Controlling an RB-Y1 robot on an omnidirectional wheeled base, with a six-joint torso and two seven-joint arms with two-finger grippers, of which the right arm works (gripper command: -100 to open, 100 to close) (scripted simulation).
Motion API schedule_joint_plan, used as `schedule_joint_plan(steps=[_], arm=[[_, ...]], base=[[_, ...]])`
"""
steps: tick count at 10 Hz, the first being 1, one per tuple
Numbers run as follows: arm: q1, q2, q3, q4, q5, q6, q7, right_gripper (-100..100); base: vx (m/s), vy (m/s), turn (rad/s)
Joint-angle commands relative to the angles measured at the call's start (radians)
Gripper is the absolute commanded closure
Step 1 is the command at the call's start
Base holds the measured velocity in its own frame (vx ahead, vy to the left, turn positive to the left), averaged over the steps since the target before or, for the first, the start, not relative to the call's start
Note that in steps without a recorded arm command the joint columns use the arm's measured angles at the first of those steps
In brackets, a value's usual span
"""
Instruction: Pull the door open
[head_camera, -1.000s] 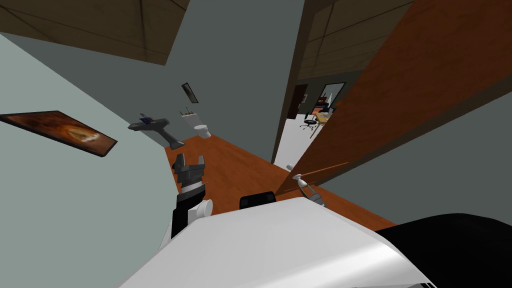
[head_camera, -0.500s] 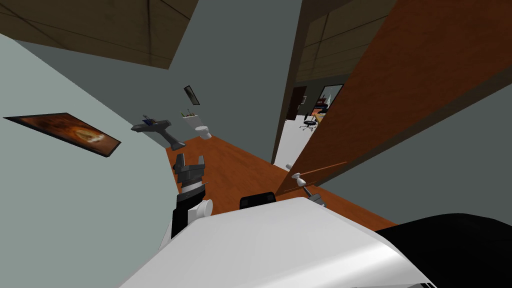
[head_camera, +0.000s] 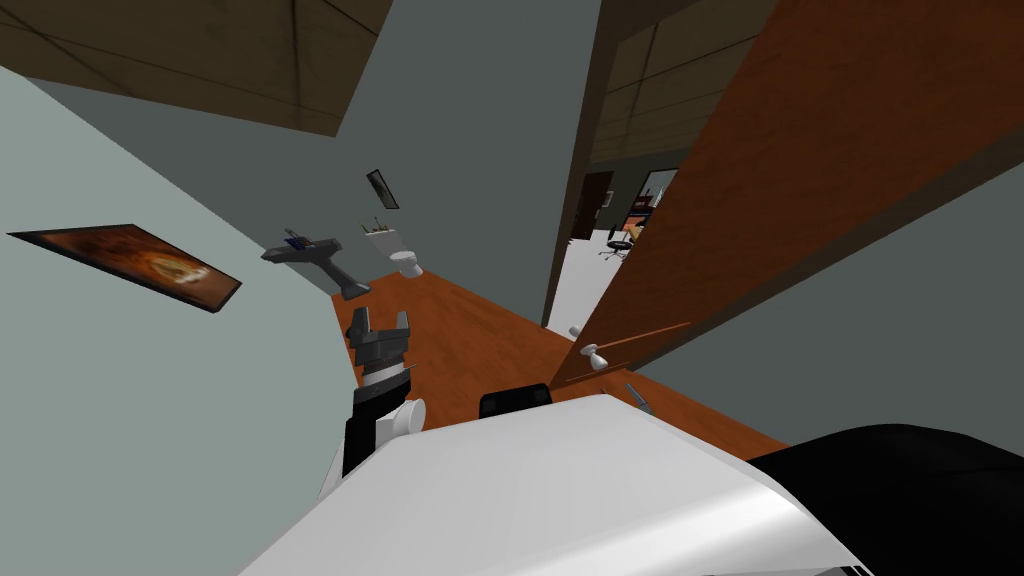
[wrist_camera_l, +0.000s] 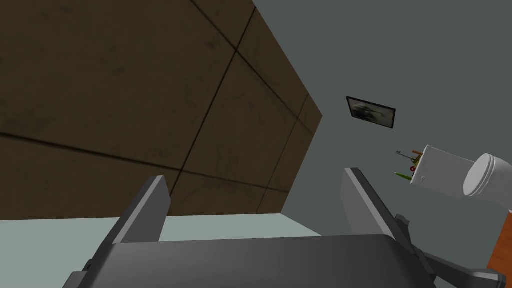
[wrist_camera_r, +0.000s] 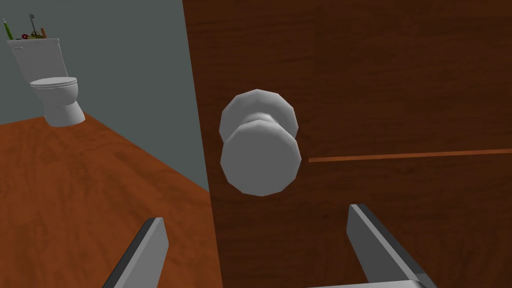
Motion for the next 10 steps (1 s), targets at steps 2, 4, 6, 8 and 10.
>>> schedule_joint_plan(steps=[2, 4, 6, 8, 10], arm=[[-0.003, 0.016, 0.002, 0.032, -0.001, -0.023, 0.001, -100], [0.023, 0.037, 0.004, 0.063, -0.009, -0.072, 0.010, -100], [0.029, 0.043, 0.005, 0.071, -0.011, -0.087, 0.012, -100], [0.033, 0.048, 0.005, 0.077, -0.012, -0.095, 0.014, -100], [0.026, 0.043, -0.004, 0.079, -0.020, -0.064, 0.003, -100]], base=[[-0.018, -0.014, -0.002], [-0.025, -0.022, -0.003], [-0.039, -0.032, -0.006], [-0.030, -0.014, -0.003], [0.103, 0.104, 0.089]])
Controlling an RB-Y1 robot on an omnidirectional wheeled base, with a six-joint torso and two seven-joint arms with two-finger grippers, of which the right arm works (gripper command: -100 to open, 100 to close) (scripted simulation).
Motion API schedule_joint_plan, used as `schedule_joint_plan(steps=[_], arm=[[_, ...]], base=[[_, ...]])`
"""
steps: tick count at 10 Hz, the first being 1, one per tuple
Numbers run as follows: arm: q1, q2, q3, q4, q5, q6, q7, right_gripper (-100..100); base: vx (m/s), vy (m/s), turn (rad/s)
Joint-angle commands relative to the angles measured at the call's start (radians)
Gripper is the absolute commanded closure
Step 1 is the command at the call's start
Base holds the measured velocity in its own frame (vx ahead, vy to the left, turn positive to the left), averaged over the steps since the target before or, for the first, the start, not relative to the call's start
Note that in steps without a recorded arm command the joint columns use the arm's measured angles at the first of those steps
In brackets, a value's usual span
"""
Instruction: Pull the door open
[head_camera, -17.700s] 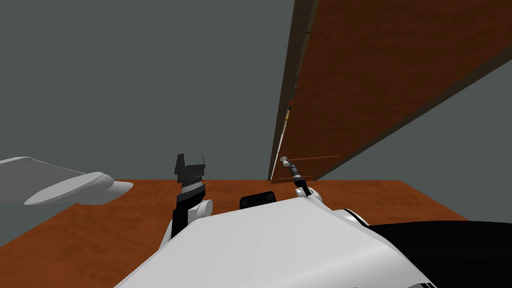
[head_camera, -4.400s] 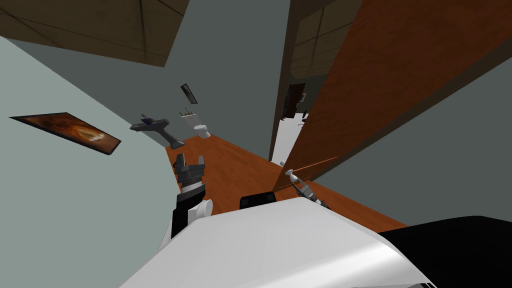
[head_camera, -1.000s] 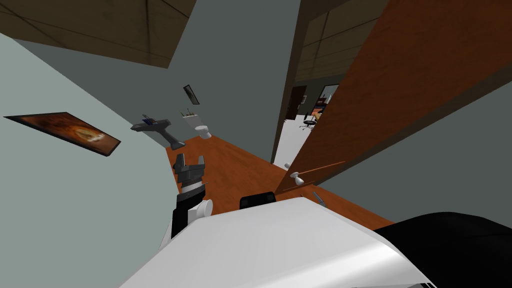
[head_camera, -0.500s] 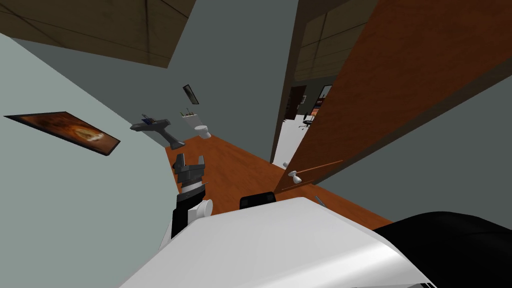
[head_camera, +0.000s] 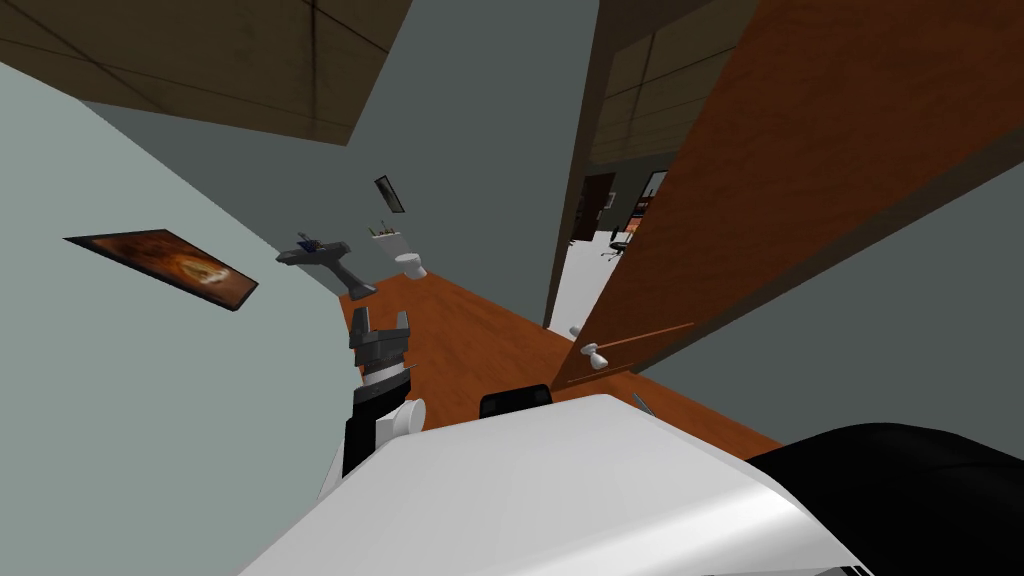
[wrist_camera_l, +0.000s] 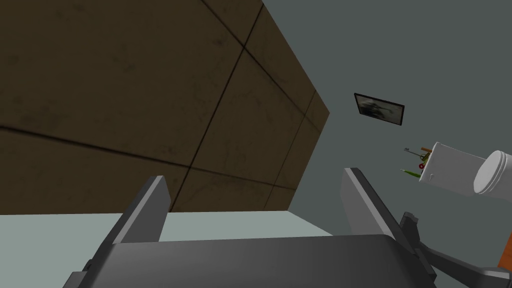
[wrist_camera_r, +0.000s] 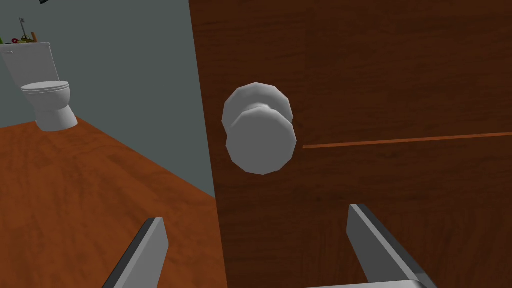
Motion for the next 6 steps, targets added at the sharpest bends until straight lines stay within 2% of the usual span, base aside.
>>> schedule_joint_plan(steps=[1, 2, 4, 6], arm=[[-0.015, 0.008, -0.001, 0.032, -0.001, -0.005, -0.009, -100], [-0.022, 0.002, -0.011, 0.030, -0.009, 0.012, -0.020, -100], [-0.030, -0.004, -0.023, 0.029, -0.018, 0.013, -0.032, -100], [-0.030, -0.004, -0.023, 0.029, -0.018, 0.013, -0.032, -100]], base=[[0.090, 0.067, 0.002], [0.169, 0.074, 0.088], [0.271, 0.037, 0.083], [0.092, -0.023, 0.007]])
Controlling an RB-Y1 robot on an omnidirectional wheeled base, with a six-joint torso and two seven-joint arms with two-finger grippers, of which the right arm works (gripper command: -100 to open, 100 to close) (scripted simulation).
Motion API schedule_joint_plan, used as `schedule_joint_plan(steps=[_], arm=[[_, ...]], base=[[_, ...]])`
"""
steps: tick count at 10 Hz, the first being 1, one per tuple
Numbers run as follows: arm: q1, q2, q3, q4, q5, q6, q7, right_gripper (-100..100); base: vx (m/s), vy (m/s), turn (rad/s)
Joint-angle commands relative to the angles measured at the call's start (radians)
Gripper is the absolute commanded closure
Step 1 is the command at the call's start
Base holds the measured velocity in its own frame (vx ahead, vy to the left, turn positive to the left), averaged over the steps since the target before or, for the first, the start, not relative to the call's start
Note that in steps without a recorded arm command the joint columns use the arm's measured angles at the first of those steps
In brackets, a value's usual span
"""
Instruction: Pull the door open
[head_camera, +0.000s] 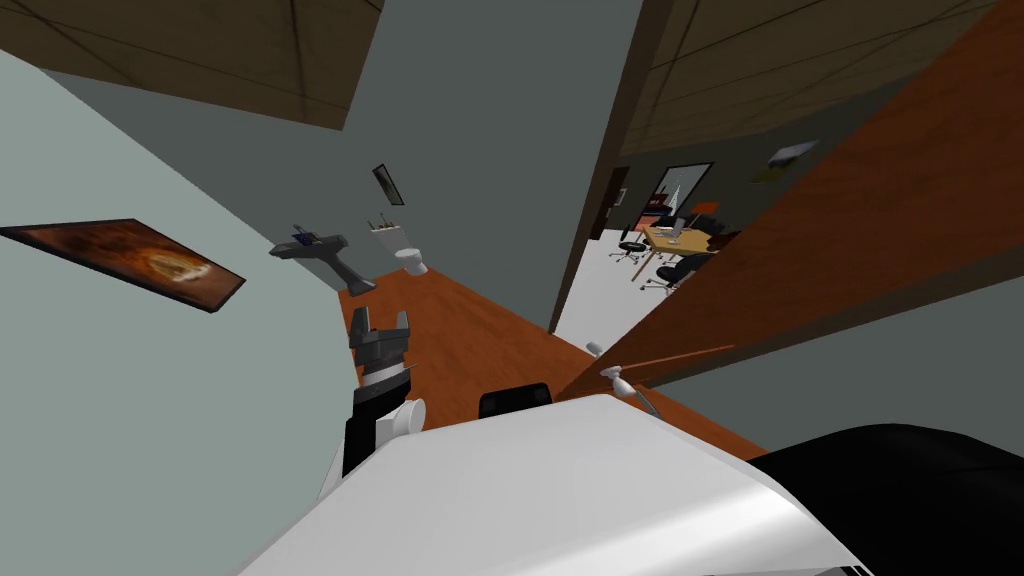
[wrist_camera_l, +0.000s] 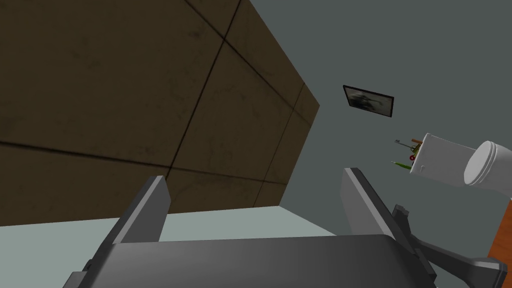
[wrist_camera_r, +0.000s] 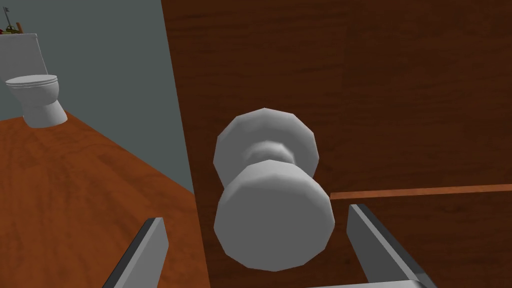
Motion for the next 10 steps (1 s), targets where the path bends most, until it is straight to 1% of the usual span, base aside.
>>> schedule_joint_plan(steps=[1, 2, 7, 8, 9, 10], arm=[[0.000, 0.000, 0.000, 0.000, 0.000, 0.000, 0.000, -100], [0.000, 0.000, 0.000, 0.000, 0.000, 0.000, 0.000, 100], [0.000, 0.000, 0.000, 0.000, 0.000, 0.000, 0.000, 100], [0.011, 0.008, -0.001, 0.000, -0.003, 0.008, 0.008, -100], [0.013, 0.009, -0.001, 0.001, -0.003, 0.005, 0.009, -100], [0.019, 0.014, -0.002, 0.001, -0.005, -0.019, 0.014, -100]], base=[[0.012, -0.014, 0.008], [0.007, 0.000, -0.005], [-0.005, 0.003, -0.001], [-0.129, -0.005, -0.130], [-0.210, -0.004, -0.129], [-0.204, -0.006, -0.129]])
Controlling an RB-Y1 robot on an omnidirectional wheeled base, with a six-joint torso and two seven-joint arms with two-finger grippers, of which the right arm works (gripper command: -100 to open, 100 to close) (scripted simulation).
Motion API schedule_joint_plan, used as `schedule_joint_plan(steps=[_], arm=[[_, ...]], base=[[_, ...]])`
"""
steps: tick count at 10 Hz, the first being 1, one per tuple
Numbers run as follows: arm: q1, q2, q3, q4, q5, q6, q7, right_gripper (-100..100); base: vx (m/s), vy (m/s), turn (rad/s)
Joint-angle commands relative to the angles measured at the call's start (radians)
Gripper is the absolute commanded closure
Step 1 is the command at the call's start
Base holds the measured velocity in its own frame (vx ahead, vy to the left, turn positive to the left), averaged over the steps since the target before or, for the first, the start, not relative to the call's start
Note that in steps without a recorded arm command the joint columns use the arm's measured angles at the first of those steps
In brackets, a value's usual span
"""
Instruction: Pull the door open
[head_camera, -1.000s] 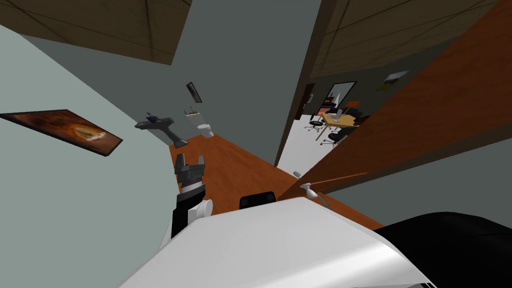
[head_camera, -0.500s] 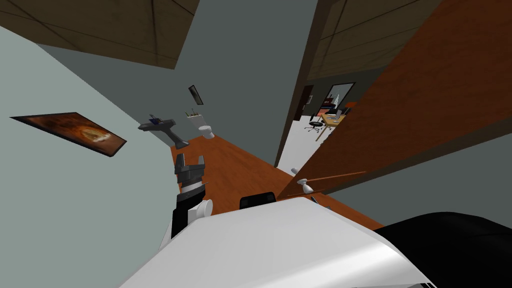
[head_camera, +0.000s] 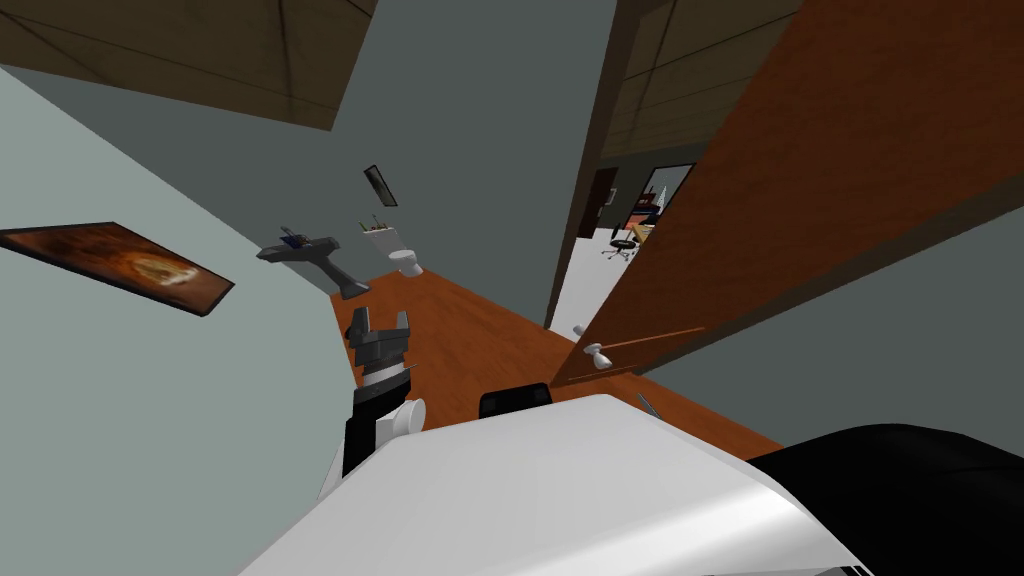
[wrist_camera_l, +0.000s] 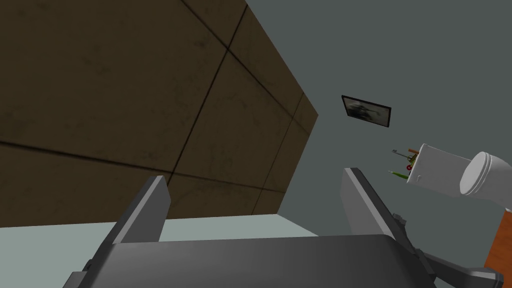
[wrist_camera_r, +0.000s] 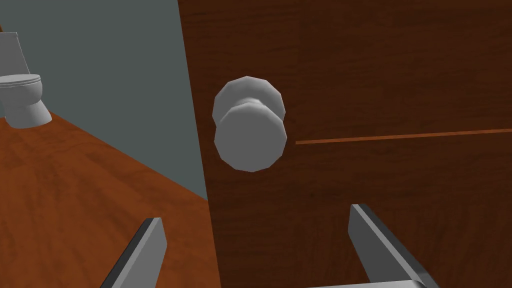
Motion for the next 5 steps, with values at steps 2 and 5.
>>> schedule_joint_plan(steps=[2, 5], arm=[[0.010, -0.003, -0.001, -0.015, -0.001, -0.007, 0.003, -100], [0.000, -0.012, -0.012, -0.021, -0.014, 0.031, -0.007, -100]], base=[[-0.114, 0.005, -0.023], [0.198, 0.030, 0.054]])
